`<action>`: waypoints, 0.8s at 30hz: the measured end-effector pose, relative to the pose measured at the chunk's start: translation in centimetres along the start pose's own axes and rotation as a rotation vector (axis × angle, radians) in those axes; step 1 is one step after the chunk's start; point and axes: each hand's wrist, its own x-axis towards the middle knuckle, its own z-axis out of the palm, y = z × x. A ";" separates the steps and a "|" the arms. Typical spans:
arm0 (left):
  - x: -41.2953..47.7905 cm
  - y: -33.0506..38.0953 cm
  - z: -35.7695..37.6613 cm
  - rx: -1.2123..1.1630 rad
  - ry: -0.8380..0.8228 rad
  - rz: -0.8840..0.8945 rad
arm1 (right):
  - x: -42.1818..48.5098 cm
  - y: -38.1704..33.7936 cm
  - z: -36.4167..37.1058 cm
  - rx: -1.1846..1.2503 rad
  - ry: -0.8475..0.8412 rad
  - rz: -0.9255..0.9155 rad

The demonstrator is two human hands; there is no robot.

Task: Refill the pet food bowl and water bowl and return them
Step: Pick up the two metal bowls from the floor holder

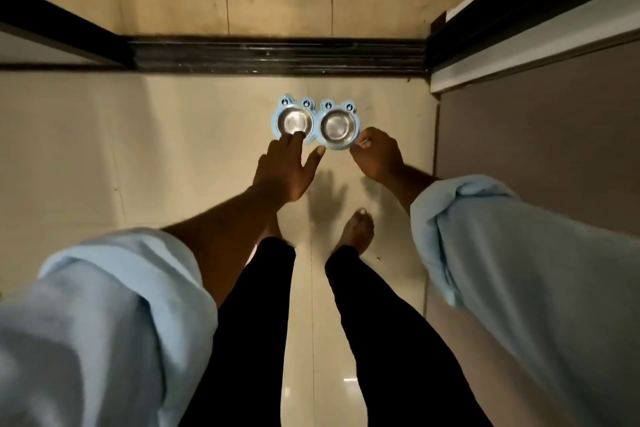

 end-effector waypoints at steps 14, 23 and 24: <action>15.1 -10.3 12.9 -0.102 -0.014 -0.493 | 15.9 10.0 11.8 -0.046 0.125 0.234; 20.1 -12.6 16.6 -0.539 0.147 -0.709 | 17.4 12.3 14.7 0.148 0.189 0.405; 20.3 -12.5 16.6 -0.543 0.143 -0.702 | 17.5 12.2 14.8 0.171 0.189 0.420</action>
